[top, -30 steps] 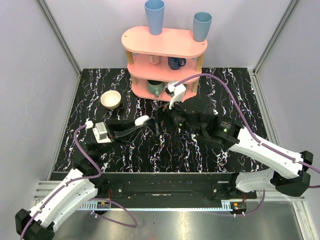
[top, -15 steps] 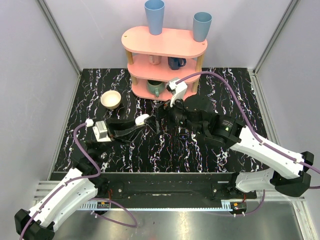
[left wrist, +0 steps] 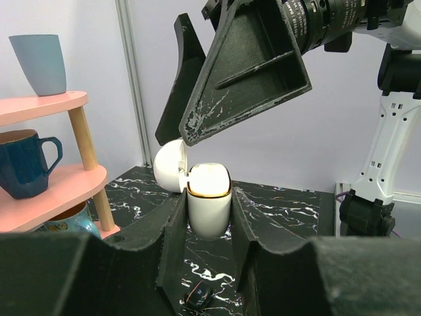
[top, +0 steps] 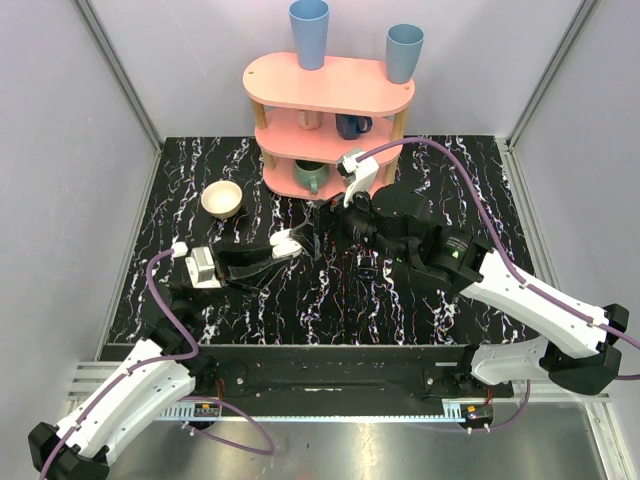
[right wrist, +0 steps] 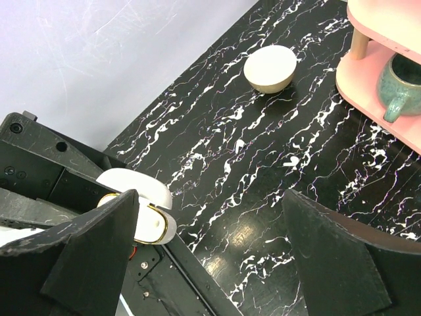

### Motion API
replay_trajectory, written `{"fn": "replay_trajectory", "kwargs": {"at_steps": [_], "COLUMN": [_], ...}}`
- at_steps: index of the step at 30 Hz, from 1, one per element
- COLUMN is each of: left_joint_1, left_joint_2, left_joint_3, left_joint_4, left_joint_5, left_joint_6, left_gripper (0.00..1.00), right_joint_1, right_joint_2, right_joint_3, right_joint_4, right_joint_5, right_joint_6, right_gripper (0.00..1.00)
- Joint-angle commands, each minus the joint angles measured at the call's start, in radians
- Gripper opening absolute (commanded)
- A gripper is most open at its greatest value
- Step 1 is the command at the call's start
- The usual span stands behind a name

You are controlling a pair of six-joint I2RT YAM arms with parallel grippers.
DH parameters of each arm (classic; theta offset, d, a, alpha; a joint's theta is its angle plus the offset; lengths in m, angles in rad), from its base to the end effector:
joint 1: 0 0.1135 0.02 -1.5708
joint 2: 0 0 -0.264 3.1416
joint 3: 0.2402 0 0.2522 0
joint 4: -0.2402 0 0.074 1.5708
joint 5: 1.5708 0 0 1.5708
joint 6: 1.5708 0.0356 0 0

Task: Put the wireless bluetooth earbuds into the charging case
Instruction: Open the charging case.

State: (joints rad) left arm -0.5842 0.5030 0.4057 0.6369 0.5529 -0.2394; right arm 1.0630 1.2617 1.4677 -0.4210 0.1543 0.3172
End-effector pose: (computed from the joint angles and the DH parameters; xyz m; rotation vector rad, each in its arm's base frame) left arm 0.0963 -0.0861 0.3303 0.6988 0.9454 -1.0158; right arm 0.1379 0.2366 0.4505 -0.5703 1.7758 0.8432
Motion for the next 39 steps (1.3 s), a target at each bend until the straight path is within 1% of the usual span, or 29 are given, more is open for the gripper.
{"fn": "replay_trajectory", "kwargs": {"at_steps": [1, 7, 16, 18, 22, 24, 27, 28, 30, 31, 32, 34, 39], "left_joint_1": [-0.009, -0.009, -0.009, -0.009, -0.009, -0.009, -0.011, -0.009, -0.009, -0.009, -0.009, -0.011, -0.011], "left_joint_2": [-0.017, -0.024, -0.026, -0.027, -0.044, -0.047, -0.047, -0.046, -0.041, -0.037, -0.035, -0.034, -0.031], "left_joint_3": [0.045, 0.036, 0.036, 0.032, 0.031, 0.033, 0.038, 0.039, 0.042, 0.042, 0.044, 0.047, 0.053], "left_joint_4": [0.052, 0.044, 0.033, 0.037, 0.030, 0.026, 0.018, 0.018, 0.021, 0.023, 0.026, 0.029, 0.037], "left_joint_5": [0.042, 0.016, -0.014, -0.031, -0.054, -0.065, -0.076, -0.076, -0.074, -0.073, -0.074, -0.074, -0.056], "left_joint_6": [0.006, 0.009, 0.002, -0.001, 0.006, 0.011, 0.014, 0.014, 0.009, 0.008, 0.006, 0.003, -0.008], "left_gripper": [0.00, 0.00, 0.00, 0.00, 0.00, 0.00, 0.00, 0.00, 0.00, 0.00, 0.00, 0.00, 0.00], "right_joint_1": [-0.014, -0.014, -0.014, -0.014, -0.029, -0.041, -0.047, -0.047, -0.047, -0.047, -0.047, -0.047, -0.047], "right_joint_2": [0.001, -0.027, -0.048, -0.061, -0.082, -0.085, -0.096, -0.093, -0.081, -0.074, -0.064, -0.056, -0.039], "right_joint_3": [0.029, 0.026, 0.019, 0.002, -0.024, -0.023, -0.029, -0.027, -0.020, -0.017, -0.014, -0.014, -0.021], "right_joint_4": [0.065, 0.134, 0.149, 0.146, 0.120, 0.099, 0.108, 0.110, 0.097, 0.093, 0.091, 0.087, 0.088], "right_joint_5": [-0.019, -0.044, -0.042, -0.023, 0.071, 0.070, -0.034, -0.136, -0.238, -0.315, -0.349, -0.409, -0.437], "right_joint_6": [-0.032, -0.046, -0.058, -0.063, -0.049, -0.026, -0.050, -0.065, -0.104, -0.110, -0.118, -0.119, -0.145], "right_gripper": [0.95, 0.95, 0.96, 0.96, 0.95, 0.94, 0.93, 0.93, 0.92, 0.91, 0.90, 0.88, 0.87]}}
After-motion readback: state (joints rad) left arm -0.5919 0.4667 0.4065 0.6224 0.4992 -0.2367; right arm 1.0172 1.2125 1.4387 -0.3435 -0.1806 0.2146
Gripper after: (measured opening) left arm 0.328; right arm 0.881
